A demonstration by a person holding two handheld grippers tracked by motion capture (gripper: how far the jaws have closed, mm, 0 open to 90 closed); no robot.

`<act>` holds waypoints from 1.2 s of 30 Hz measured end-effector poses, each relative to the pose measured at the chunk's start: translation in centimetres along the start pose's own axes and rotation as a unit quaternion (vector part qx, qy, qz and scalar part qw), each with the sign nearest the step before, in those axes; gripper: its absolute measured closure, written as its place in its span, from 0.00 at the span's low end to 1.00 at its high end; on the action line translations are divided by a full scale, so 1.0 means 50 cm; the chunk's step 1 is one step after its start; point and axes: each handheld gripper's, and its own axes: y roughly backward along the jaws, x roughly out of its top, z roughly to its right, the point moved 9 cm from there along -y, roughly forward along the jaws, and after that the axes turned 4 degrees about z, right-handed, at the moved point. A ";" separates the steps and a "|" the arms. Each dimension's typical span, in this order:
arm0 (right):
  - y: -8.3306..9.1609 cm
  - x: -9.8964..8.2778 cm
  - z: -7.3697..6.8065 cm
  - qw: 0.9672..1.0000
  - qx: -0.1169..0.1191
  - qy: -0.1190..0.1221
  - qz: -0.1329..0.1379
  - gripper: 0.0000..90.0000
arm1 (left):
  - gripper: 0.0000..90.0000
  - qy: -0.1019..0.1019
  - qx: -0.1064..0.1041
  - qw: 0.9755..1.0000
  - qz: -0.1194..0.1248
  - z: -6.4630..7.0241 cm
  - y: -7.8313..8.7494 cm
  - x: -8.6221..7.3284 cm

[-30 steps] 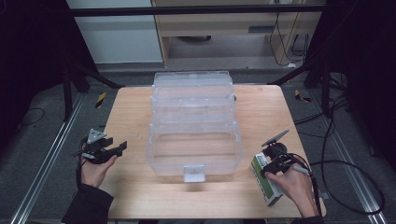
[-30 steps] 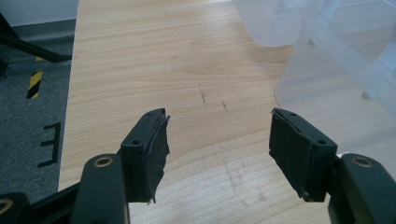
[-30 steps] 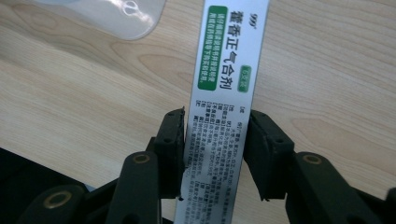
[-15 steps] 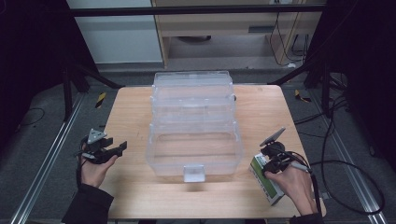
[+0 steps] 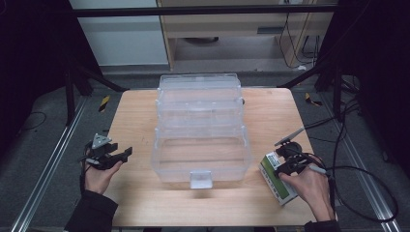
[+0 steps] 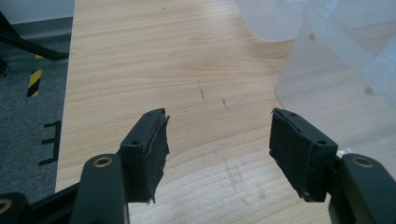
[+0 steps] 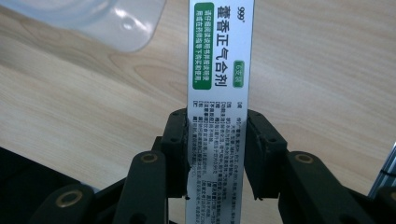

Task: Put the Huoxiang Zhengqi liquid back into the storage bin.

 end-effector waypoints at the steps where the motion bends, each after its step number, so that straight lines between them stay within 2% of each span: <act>1: 0.006 0.005 0.001 1.000 0.002 -0.004 0.007 0.71 | 0.40 0.000 0.000 1.000 0.000 0.000 0.000 0.000; 8: 0.044 0.037 0.012 0.999 0.002 -0.016 0.048 0.71 | 0.40 -0.001 0.000 1.000 -0.002 0.001 -0.002 -0.002; 18: 0.089 0.068 0.023 0.997 -0.003 -0.020 0.078 0.71 | 0.40 -0.001 0.000 1.000 -0.004 0.001 -0.003 -0.004; 25: 0.119 0.092 0.022 0.995 -0.003 -0.002 0.104 0.72 | 0.40 -0.001 0.000 1.000 -0.004 0.001 -0.004 -0.004; 32: 0.151 0.117 0.023 0.991 -0.015 0.031 0.126 0.72 | 0.40 0.000 0.000 1.000 -0.005 -0.001 -0.004 -0.005; 36: 0.171 0.134 0.015 0.989 -0.004 0.050 0.142 0.72 | 0.40 -0.001 0.000 1.000 -0.007 -0.001 -0.004 -0.006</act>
